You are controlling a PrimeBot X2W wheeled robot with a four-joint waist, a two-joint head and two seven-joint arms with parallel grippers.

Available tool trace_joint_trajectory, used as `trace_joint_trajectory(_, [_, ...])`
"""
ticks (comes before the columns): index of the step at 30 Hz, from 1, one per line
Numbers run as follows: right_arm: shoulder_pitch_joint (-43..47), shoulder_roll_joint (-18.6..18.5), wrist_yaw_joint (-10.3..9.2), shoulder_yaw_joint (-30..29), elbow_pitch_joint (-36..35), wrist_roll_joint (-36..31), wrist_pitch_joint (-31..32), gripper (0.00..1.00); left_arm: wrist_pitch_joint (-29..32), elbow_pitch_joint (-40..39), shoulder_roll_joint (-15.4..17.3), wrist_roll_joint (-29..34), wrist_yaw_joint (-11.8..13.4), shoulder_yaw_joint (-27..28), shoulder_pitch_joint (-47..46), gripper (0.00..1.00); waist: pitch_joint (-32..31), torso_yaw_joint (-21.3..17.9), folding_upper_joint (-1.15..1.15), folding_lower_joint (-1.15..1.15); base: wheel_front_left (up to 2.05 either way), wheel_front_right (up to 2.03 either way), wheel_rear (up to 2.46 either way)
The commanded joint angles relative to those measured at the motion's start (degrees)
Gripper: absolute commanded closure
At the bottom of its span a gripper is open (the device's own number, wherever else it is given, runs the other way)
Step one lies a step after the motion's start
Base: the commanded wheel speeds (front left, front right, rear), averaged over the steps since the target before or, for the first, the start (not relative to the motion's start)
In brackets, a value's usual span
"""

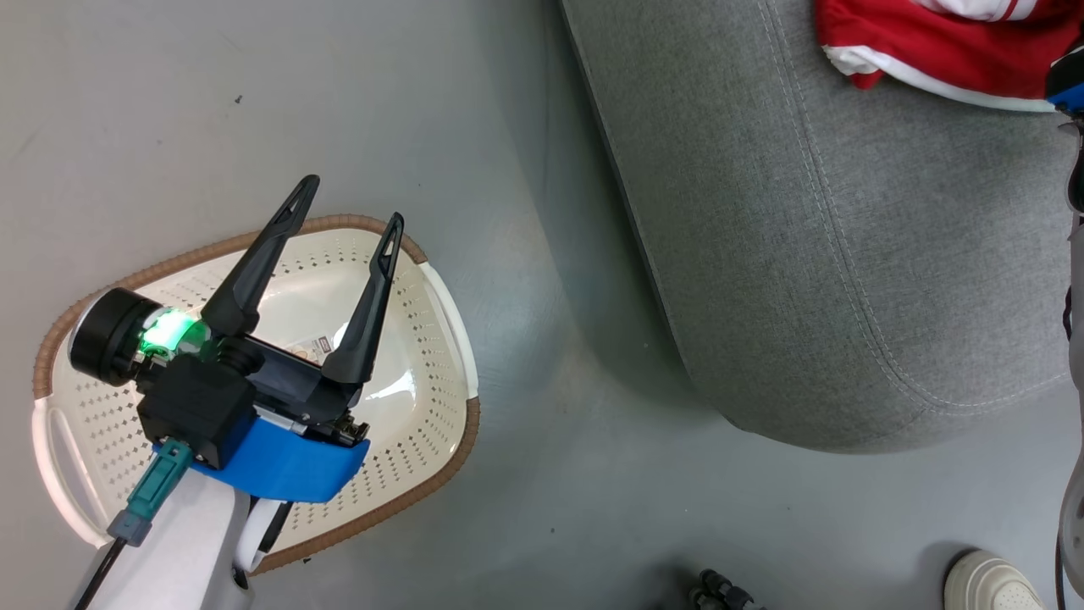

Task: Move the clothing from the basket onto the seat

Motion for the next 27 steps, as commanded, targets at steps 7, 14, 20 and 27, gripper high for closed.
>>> trace_joint_trajectory(7, [1.86, 0.66, 0.03, 1.22, 0.23, 1.05, -0.64, 0.0, -0.25, 0.84, -0.59, -0.3, -0.24, -0.08, -0.3, 0.0, -2.01, 0.53, 0.0, -0.01, 0.0, 0.0, 0.0])
trace_joint_trajectory(14, [6.37, 1.56, 0.03, 3.59, -1.44, 2.08, -0.69, 0.0, -0.2, 2.25, -2.46, -1.23, -0.38, -0.28, 0.42, 0.0, -5.86, 1.43, 0.0, -0.01, 0.0, 0.0, 0.0])
trace_joint_trajectory(20, [13.1, 2.5, 0.03, 7.23, -6.18, 2.54, -0.68, 0.0, -0.2, 4.0, -4.8, -2.09, -0.44, 0.37, 1.59, 0.0, -10.85, 2.39, 0.0, -0.01, 0.0, 0.0, 0.0])
trace_joint_trajectory(27, [22.29, 3.71, 0.03, 12.82, -13.35, 3.66, -0.67, 0.0, -0.2, 6.15, -7.81, -2.33, -0.52, 1.98, 4.23, 0.0, -17.31, 3.96, 0.0, -0.01, 0.0, 0.0, 0.0])
